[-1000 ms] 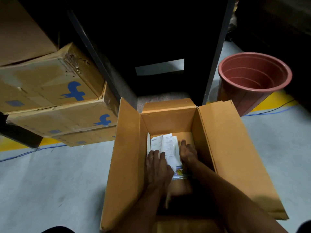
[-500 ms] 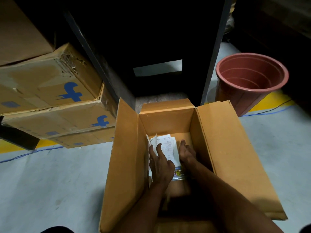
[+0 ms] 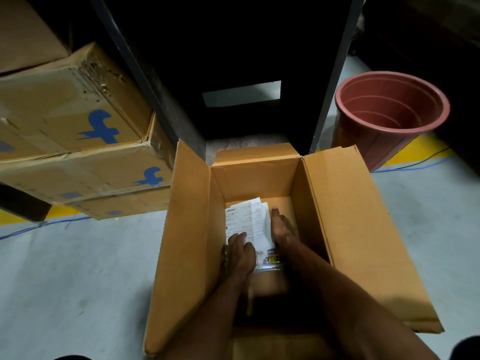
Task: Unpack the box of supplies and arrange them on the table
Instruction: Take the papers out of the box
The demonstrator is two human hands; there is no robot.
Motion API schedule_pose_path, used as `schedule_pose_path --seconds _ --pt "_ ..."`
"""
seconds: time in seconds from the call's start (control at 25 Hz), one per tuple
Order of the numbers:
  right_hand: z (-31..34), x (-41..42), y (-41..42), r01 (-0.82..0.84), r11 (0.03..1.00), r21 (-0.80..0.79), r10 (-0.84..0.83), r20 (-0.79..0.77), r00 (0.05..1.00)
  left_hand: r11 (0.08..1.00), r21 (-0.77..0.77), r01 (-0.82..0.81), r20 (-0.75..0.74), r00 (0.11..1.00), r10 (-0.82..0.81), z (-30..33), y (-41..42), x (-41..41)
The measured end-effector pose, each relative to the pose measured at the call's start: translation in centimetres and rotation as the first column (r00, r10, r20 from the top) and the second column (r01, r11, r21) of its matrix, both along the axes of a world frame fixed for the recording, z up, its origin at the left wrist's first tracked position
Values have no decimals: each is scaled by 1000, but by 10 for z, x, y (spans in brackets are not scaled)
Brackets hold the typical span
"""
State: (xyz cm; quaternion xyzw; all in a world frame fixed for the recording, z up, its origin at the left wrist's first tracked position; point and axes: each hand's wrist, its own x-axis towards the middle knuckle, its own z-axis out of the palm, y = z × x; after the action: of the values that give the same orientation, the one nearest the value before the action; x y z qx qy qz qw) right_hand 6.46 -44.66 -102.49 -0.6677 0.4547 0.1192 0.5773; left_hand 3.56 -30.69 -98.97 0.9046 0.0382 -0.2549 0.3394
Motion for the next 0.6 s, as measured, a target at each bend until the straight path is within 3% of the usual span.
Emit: schedule_pose_path --seconds 0.28,0.6 --pt "-8 -5 13 -180 973 145 170 73 983 984 -145 -101 24 994 106 -8 0 -3" --pt "-6 -10 19 -135 982 132 116 143 983 959 -222 -176 9 983 182 -4 5 -3"
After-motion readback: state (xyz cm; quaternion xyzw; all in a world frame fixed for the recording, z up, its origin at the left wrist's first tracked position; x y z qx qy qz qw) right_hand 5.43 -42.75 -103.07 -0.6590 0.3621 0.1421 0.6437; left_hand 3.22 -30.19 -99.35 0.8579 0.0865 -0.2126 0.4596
